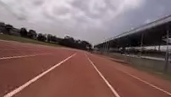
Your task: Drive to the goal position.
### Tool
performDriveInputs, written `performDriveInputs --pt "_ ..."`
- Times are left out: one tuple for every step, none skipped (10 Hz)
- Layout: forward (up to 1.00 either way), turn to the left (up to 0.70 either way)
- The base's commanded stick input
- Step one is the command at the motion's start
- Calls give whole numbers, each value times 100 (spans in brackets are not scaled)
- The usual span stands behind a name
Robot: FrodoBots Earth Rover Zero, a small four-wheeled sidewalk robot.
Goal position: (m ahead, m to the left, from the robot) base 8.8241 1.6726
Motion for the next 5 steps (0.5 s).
performDriveInputs --pt "45 0" --pt "45 0" --pt "45 0" --pt "45 0" --pt "45 0"
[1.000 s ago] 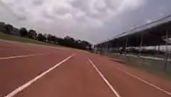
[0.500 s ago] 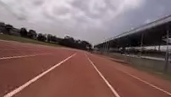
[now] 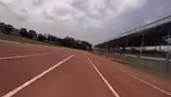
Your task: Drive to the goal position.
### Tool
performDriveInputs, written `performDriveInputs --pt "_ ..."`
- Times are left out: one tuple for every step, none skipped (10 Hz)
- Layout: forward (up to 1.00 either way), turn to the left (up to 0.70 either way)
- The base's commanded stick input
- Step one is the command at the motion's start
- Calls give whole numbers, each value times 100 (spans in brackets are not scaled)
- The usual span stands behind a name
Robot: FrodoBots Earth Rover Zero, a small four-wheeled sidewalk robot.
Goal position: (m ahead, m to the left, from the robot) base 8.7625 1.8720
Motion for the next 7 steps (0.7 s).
performDriveInputs --pt "45 0" --pt "45 0" --pt "45 0" --pt "45 0" --pt "45 0" --pt "45 0" --pt "45 0"
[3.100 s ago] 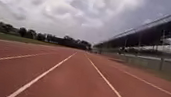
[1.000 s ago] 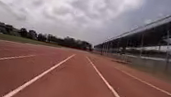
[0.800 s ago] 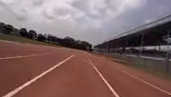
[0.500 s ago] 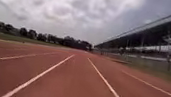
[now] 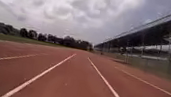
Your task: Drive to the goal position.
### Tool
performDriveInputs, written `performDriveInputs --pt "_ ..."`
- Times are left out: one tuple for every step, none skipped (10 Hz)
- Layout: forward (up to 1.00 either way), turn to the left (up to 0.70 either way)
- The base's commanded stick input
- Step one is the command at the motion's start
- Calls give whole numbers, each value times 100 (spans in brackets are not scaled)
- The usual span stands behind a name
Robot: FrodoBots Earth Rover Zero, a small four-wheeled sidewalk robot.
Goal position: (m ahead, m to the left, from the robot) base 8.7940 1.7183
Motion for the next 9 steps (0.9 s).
performDriveInputs --pt "45 0" --pt "45 0" --pt "45 0" --pt "45 0" --pt "45 0" --pt "45 0" --pt "45 0" --pt "45 0" --pt "45 0"
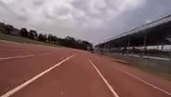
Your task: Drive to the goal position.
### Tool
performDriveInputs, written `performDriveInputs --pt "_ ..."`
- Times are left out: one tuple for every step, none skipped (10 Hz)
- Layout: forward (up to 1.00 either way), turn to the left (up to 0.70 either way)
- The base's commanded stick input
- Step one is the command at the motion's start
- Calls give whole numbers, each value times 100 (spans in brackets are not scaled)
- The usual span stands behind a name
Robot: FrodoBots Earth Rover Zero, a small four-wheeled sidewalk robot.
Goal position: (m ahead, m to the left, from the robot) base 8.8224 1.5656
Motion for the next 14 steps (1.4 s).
performDriveInputs --pt "45 0" --pt "45 0" --pt "45 0" --pt "45 0" --pt "45 0" --pt "45 0" --pt "45 0" --pt "45 0" --pt "45 0" --pt "45 0" --pt "45 0" --pt "45 0" --pt "45 0" --pt "45 0"
